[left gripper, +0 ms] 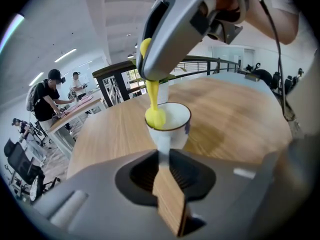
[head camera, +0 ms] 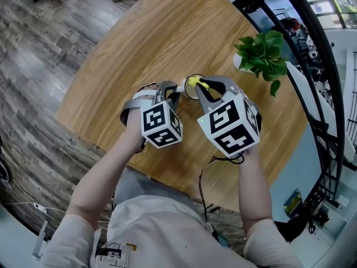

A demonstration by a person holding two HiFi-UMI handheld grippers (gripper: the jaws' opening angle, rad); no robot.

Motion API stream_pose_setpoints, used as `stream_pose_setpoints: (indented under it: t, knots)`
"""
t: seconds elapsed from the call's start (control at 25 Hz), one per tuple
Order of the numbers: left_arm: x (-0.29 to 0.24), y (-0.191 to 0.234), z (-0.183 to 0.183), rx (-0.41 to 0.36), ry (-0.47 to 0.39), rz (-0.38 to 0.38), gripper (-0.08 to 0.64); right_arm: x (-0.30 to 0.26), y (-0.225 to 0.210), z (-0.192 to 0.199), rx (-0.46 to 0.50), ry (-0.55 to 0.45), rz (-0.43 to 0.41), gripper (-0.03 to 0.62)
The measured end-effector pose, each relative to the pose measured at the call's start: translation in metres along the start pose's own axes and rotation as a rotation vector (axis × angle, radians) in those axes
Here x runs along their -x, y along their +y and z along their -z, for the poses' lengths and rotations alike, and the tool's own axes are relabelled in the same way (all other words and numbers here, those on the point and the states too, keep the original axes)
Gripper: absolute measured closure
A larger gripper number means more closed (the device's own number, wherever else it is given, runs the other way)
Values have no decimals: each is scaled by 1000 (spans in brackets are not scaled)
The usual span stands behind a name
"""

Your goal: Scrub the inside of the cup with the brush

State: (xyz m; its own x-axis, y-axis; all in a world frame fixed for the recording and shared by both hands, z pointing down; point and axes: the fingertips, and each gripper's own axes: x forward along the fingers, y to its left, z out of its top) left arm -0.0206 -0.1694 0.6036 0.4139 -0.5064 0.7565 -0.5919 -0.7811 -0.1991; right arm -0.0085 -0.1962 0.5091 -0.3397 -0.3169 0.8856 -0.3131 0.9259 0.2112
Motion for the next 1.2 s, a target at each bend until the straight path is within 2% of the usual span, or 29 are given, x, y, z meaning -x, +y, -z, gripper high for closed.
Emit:
stream_pose_setpoints:
  t: [0.16,0.36,0.56,0.64,0.8,0.92,1.2]
  knots:
    - [0,-1,1,31,7,7,499,10,-8,20,-27,44,33,560]
    - [-1,2,1,49,22,1,499,22,1,46,-90,97,1,561]
    - [0,-1,2,42,35,-6,499,22,23,41,-146,64,-86,561]
    - [0,0,1,33,39,-13,499,20,29,31,-142,36,-94,561]
    - [-1,0,1,6,38,-20,499,16,27,10,-119,-28,-32,561]
    - [-1,-1,1,0,35,-27,499,21,20,2,-143,-77,11,561]
    - [11,-3,3,75,32,-46,491,62,-7,-1,-261,-216,134,561]
